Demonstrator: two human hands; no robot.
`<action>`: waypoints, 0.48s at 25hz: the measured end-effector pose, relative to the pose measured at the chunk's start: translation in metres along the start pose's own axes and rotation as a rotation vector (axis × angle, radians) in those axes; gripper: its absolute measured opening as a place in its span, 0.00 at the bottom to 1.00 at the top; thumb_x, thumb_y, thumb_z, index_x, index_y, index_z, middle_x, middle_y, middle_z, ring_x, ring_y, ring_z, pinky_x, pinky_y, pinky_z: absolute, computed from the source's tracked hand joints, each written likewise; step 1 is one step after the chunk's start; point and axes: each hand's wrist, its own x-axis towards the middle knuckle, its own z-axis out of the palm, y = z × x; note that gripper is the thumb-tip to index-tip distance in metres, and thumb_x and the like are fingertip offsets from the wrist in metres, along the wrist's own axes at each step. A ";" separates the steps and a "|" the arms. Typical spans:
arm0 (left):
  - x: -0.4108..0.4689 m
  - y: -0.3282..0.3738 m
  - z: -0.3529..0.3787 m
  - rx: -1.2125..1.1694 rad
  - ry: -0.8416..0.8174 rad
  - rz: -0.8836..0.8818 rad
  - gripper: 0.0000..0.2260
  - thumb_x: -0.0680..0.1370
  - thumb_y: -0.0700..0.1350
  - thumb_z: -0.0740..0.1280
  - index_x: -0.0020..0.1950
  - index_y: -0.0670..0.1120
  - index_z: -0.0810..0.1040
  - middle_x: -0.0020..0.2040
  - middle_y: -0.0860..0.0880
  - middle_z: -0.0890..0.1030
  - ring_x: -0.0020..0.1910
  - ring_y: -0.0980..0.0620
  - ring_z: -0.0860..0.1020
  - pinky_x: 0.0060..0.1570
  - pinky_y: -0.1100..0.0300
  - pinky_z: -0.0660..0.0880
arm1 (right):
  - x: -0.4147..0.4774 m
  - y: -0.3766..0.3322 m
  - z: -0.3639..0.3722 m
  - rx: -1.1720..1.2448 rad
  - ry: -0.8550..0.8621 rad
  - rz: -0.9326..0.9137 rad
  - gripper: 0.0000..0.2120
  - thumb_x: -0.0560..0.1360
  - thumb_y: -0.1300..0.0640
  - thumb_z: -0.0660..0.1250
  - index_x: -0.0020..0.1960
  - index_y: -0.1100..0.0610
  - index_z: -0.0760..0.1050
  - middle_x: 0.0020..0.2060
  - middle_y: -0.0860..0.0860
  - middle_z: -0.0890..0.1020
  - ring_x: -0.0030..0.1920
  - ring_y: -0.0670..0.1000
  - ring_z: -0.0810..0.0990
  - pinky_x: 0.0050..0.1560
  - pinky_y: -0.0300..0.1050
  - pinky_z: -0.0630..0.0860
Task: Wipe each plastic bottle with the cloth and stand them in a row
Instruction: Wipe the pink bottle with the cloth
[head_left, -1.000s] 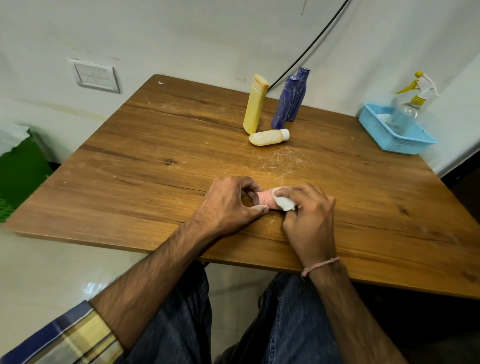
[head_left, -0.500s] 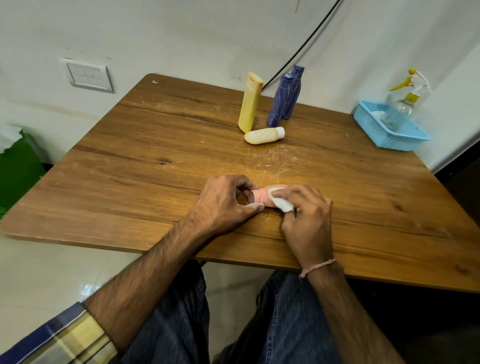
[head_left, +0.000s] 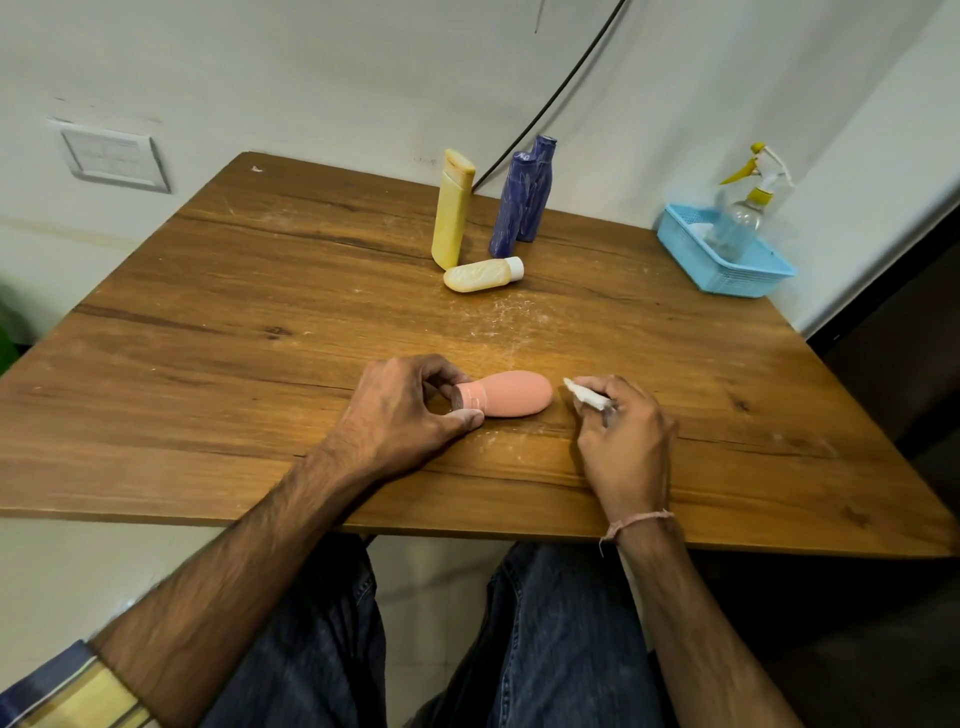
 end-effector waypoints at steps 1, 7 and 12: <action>0.000 0.000 0.000 0.003 -0.002 -0.001 0.16 0.70 0.55 0.78 0.56 0.54 0.84 0.35 0.62 0.78 0.32 0.67 0.73 0.30 0.73 0.64 | 0.000 -0.004 0.003 0.009 -0.013 -0.018 0.17 0.69 0.73 0.70 0.53 0.57 0.85 0.48 0.53 0.84 0.48 0.51 0.83 0.53 0.35 0.75; -0.001 0.001 0.001 -0.020 0.007 0.024 0.14 0.70 0.53 0.79 0.53 0.53 0.84 0.36 0.60 0.80 0.32 0.71 0.74 0.29 0.75 0.67 | -0.030 -0.038 0.019 0.071 -0.109 -0.243 0.20 0.68 0.74 0.67 0.54 0.59 0.85 0.47 0.54 0.84 0.47 0.53 0.82 0.48 0.47 0.82; -0.001 -0.002 0.000 -0.015 0.013 0.075 0.17 0.68 0.48 0.80 0.54 0.54 0.80 0.47 0.59 0.79 0.40 0.65 0.74 0.36 0.72 0.66 | -0.021 -0.029 0.011 0.232 -0.019 -0.127 0.12 0.68 0.70 0.75 0.49 0.59 0.85 0.45 0.51 0.85 0.45 0.48 0.83 0.45 0.31 0.77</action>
